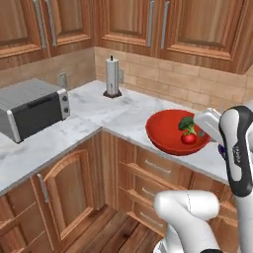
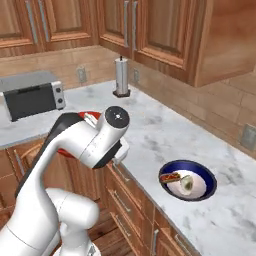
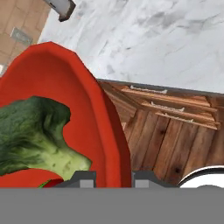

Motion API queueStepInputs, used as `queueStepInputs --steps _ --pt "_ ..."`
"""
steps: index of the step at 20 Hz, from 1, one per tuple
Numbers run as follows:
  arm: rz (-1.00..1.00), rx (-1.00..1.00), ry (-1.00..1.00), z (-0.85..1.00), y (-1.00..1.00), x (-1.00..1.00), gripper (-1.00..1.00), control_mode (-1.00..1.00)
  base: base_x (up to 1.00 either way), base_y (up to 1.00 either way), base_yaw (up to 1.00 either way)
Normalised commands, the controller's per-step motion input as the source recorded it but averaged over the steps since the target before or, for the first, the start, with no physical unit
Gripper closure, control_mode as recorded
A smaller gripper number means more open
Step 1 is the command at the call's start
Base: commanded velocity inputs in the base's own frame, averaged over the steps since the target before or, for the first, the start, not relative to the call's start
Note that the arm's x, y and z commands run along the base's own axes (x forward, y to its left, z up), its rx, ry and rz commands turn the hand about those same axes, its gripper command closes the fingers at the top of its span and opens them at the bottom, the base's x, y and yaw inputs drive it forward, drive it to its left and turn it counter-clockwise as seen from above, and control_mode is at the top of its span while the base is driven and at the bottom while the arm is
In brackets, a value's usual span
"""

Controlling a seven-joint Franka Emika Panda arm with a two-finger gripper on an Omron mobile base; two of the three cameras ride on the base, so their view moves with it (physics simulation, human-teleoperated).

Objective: Place the bowl containing the broccoli and tomato in the microwave. Close the microwave door and press the start button to microwave the meal.

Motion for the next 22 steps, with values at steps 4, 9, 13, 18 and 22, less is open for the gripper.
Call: queueStepInputs --steps 4,9,13,18,22 --pt "0.0 0.0 0.0 0.0 0.0 0.0 1.0 1.0 0.01 -0.11 0.89" --pt "0.0 0.0 0.0 0.0 0.0 0.0 1.0 1.0 0.13 -0.01 0.94" --pt "0.0 0.0 0.0 0.0 0.0 0.0 1.0 1.0 0.04 0.0 0.98" --pt "0.0 0.0 0.0 0.0 0.0 0.0 1.0 1.0 -0.01 0.0 1.0" --pt "0.0 0.0 0.0 0.0 0.0 0.0 1.0 1.0 -0.36 0.03 1.0"
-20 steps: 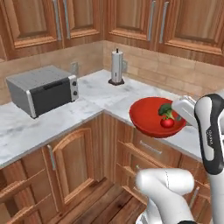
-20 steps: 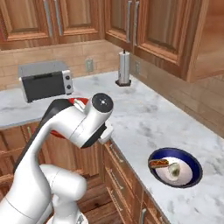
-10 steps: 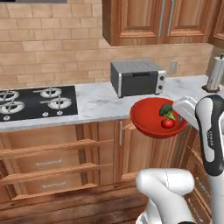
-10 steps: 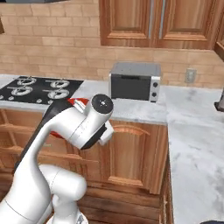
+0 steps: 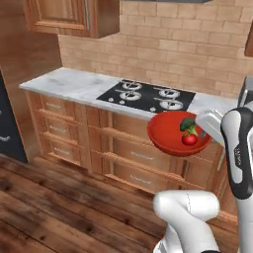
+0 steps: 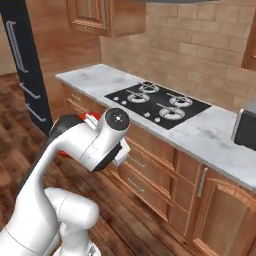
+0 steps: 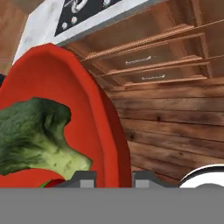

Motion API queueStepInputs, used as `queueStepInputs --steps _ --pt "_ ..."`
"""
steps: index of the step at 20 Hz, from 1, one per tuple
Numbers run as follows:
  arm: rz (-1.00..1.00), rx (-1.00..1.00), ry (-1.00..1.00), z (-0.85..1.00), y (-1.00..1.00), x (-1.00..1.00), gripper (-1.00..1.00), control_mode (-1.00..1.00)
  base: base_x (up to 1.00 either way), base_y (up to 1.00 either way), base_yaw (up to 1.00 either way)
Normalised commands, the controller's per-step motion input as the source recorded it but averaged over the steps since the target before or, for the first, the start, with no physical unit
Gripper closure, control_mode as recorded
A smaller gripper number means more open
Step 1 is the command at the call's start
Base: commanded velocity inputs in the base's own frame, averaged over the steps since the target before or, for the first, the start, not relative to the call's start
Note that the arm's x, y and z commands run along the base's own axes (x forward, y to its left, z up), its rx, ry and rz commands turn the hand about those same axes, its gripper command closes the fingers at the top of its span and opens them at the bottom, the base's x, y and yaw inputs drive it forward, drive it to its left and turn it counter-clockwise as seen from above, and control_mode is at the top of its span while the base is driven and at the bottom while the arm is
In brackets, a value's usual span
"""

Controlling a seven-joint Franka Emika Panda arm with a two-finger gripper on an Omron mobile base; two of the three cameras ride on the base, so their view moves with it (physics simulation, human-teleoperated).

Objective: Place the bowl containing the broccoli and tomato in the microwave. Close the microwave door and press the start button to microwave the meal.

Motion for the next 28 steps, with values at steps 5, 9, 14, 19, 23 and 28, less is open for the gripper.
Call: queueStepInputs --steps 5,9,14,19,23,28 --pt "0.0 0.0 0.0 0.0 0.0 0.0 1.0 1.0 -0.78 0.21 0.93" --pt "0.0 0.0 0.0 0.0 0.0 0.0 1.0 1.0 -0.91 0.42 0.82" --pt "0.0 0.0 0.0 0.0 0.0 0.0 1.0 1.0 -0.26 0.76 0.8" --pt "0.0 0.0 0.0 0.0 0.0 0.0 1.0 1.0 0.11 0.37 0.85" --pt "0.0 0.0 0.0 0.0 0.0 0.0 1.0 1.0 0.66 -0.01 0.82" --pt "0.0 0.0 0.0 0.0 0.0 0.0 1.0 1.0 0.88 -0.08 0.79"
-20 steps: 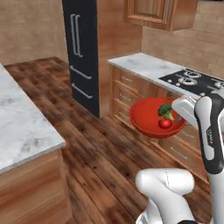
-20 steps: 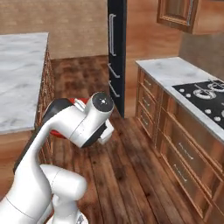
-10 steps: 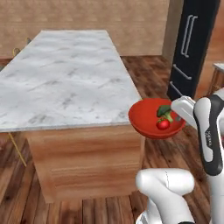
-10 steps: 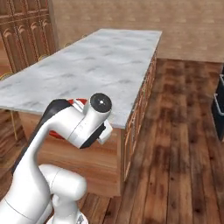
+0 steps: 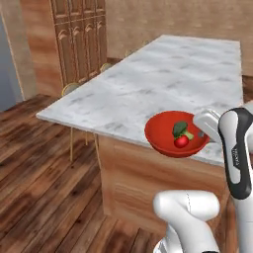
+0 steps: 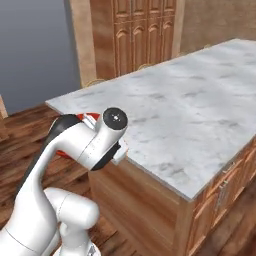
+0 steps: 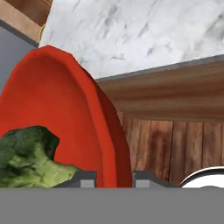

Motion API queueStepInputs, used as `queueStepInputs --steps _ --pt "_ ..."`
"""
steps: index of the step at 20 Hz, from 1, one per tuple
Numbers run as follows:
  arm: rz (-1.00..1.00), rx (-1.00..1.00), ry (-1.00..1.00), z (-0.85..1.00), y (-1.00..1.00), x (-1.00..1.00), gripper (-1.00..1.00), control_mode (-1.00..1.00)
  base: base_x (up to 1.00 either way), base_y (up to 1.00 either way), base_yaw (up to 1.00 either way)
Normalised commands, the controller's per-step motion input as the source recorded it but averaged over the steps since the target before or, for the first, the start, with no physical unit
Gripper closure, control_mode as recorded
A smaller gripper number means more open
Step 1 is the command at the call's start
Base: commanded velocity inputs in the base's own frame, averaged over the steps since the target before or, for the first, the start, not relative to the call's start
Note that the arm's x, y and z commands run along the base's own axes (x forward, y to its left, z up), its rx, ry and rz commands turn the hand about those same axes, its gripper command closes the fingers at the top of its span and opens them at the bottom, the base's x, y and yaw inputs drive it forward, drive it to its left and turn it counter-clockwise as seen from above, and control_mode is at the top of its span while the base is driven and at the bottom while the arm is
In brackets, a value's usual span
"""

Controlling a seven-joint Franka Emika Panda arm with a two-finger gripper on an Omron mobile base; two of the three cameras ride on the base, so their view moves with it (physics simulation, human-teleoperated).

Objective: Place the bowl containing the broccoli and tomato in the microwave. Close the microwave door and press the start button to microwave the meal.

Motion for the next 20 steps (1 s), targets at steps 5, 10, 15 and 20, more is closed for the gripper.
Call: queueStepInputs --steps 5,10,15,20 --pt "0.0 0.0 0.0 0.0 0.0 0.0 1.0 1.0 0.85 -0.06 0.8" --pt "0.0 0.0 0.0 0.0 0.0 0.0 1.0 1.0 0.7 0.0 0.8" --pt "0.0 0.0 0.0 0.0 0.0 0.0 1.0 1.0 0.75 0.0 0.74" --pt "0.0 0.0 0.0 0.0 0.0 0.0 1.0 1.0 1.0 0.08 0.55"
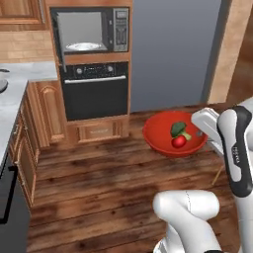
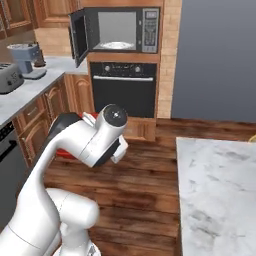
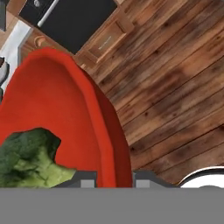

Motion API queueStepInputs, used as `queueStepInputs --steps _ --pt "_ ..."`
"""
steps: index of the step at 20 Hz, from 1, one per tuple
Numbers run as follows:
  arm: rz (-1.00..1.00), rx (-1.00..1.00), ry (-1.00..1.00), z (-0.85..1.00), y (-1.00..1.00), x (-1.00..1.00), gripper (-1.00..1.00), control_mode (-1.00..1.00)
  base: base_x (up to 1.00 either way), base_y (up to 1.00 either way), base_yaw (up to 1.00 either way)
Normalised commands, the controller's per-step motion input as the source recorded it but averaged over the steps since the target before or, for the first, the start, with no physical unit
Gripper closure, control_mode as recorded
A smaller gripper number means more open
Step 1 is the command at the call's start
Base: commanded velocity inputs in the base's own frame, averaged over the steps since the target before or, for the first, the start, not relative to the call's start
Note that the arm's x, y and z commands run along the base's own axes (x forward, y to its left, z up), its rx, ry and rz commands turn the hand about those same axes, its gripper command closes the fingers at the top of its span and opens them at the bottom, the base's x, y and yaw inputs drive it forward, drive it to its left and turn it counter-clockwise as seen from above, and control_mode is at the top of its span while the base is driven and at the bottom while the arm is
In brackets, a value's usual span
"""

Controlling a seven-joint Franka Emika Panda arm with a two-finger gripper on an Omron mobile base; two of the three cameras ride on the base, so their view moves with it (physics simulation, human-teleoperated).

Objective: Place the bowl containing the broccoli and tomato in the microwave. Close the microwave door and press the start button to microwave the meal.

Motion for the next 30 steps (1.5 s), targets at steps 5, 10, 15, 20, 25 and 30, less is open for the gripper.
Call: queueStepInputs --steps 5,10,15,20,25,30 --pt "0.0 0.0 0.0 0.0 0.0 0.0 1.0 1.0 1.0 0.11 0.34" --pt "0.0 0.0 0.0 0.0 0.0 0.0 1.0 1.0 1.0 0.11 0.14" --pt "0.0 0.0 0.0 0.0 0.0 0.0 1.0 1.0 1.0 0.25 0.06" --pt "0.0 0.0 0.0 0.0 0.0 0.0 1.0 1.0 1.0 0.23 0.03" --pt "0.0 0.0 0.0 0.0 0.0 0.0 1.0 1.0 1.0 0.25 0.01" --pt "0.0 0.0 0.0 0.0 0.0 0.0 1.0 1.0 0.97 0.19 0.05"
